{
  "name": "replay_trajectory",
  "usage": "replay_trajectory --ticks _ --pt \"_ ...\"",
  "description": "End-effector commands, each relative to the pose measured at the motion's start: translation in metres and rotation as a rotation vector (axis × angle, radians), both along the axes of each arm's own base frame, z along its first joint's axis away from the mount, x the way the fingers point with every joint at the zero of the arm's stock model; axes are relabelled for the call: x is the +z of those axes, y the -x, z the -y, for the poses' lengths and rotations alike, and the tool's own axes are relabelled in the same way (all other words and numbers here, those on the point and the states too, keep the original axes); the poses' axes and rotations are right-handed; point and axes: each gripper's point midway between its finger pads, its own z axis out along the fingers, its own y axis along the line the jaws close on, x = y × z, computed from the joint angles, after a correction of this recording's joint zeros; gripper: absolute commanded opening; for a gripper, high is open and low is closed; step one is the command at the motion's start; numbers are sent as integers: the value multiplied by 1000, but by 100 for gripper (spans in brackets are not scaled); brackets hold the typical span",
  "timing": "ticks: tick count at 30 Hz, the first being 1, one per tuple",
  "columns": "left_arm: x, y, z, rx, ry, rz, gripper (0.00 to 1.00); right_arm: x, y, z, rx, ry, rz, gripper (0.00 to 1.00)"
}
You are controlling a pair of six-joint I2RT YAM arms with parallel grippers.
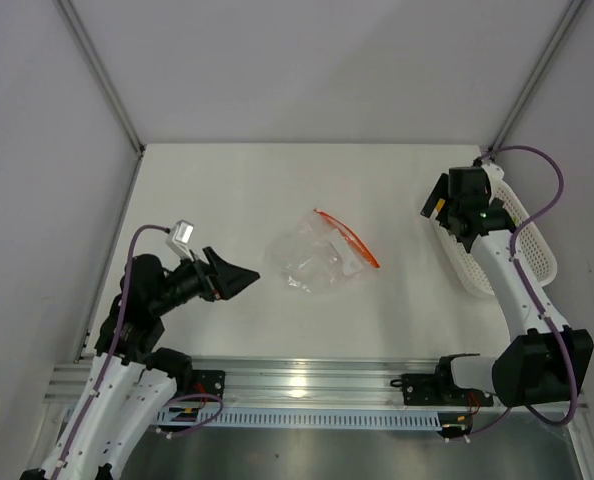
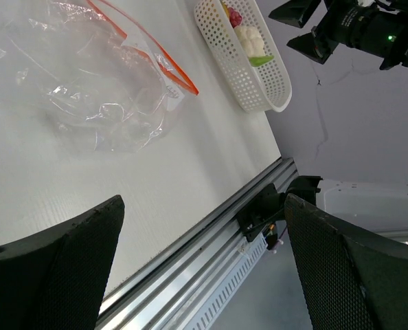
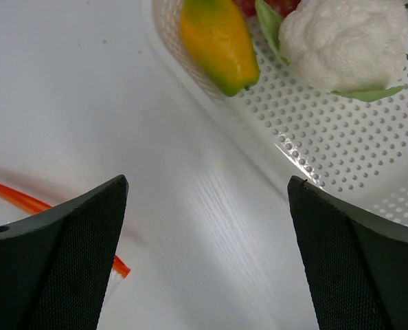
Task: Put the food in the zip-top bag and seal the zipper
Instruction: Pick up the zipper food storage bag at the center of the board.
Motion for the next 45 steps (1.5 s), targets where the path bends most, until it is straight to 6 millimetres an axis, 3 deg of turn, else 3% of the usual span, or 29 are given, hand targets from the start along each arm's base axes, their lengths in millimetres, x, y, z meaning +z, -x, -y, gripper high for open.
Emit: replay_trajectory --ticks 1,4,8,9,11,12,14,16,21,24,28,35,38,39,41,42,43,45 --pt "13 1 0 -3 14 39 100 -2 -1 21 -35 -14 -11 99" --pt "11 -2 -4 21 -10 53 100 2 -11 13 39 -46 -17 99" --pt "3 -6 -8 43 -47 32 99 -9 -21 -41 290 -218 -41 98" --pt "1 -6 -9 46 -53 24 99 -10 -21 -66 385 -282 -37 98" --pt "-2 -7 -9 45 -59 9 99 -28 -18 -92 460 -366 -77 98" --pt "-4 -7 -8 39 -60 1 99 -28 -18 -117 553 -435 -65 98" --pt "-4 -6 -7 30 -59 -7 99 -50 -17 -140 617 -510 -122 97" --pt "-4 -4 -6 22 -61 -14 99 -61 -14 -165 694 -538 -154 96" --pt "0 1 -9 29 -68 -3 99 -114 -12 -177 662 -446 -319 96" --pt "1 4 -12 34 -74 7 99 -128 -4 -174 633 -422 -323 96" --pt "0 6 -12 36 -74 5 100 -132 8 -171 606 -446 -291 96" --pt "2 9 -8 13 -52 -2 100 -143 41 -202 706 -647 -290 89" --pt "8 12 -9 11 -48 15 99 -142 42 -206 704 -678 -248 73" --pt "8 13 -10 18 -50 18 99 -140 38 -206 695 -681 -223 62" --pt "12 14 -12 26 -55 31 99 -131 32 -207 708 -676 -154 51" --pt "10 11 -16 56 -67 22 99 -128 31 -207 708 -674 -140 32" --pt "10 10 -19 75 -76 15 99 -124 30 -207 713 -666 -126 20" --pt "7 8 -24 113 -95 -17 100 -107 27 -208 731 -645 -70 11"
